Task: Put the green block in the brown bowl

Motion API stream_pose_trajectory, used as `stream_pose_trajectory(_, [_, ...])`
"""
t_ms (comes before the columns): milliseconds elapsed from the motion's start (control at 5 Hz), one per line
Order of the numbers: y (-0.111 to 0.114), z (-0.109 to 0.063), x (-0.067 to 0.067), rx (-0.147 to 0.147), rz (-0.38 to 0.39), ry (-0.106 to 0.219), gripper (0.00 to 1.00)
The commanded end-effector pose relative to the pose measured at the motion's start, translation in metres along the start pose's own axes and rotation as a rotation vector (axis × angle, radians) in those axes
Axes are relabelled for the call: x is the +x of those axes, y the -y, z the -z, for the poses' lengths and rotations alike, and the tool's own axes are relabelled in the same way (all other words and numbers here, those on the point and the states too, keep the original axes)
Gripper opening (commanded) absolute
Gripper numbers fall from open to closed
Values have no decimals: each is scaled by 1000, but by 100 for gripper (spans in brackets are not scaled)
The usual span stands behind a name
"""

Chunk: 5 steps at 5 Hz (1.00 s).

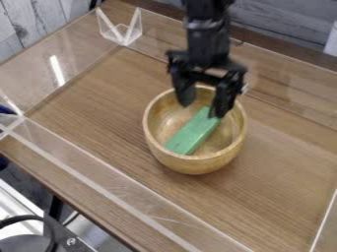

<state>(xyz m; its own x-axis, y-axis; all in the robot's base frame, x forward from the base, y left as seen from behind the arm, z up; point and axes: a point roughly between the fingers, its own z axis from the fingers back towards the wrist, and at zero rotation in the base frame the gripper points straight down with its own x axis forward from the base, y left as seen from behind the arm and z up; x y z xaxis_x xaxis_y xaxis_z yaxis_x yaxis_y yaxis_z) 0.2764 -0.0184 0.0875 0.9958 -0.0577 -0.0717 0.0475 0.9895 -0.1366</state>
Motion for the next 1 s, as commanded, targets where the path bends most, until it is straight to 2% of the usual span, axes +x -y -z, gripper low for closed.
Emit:
stream_pose_trajectory(0, [1, -29, -7, 17, 18, 114, 100])
stream_pose_trajectory(200, [-6, -26, -14, 29, 26, 139, 100])
stream_pose_trajectory(800, [-10, -10, -27, -34, 9, 157, 100])
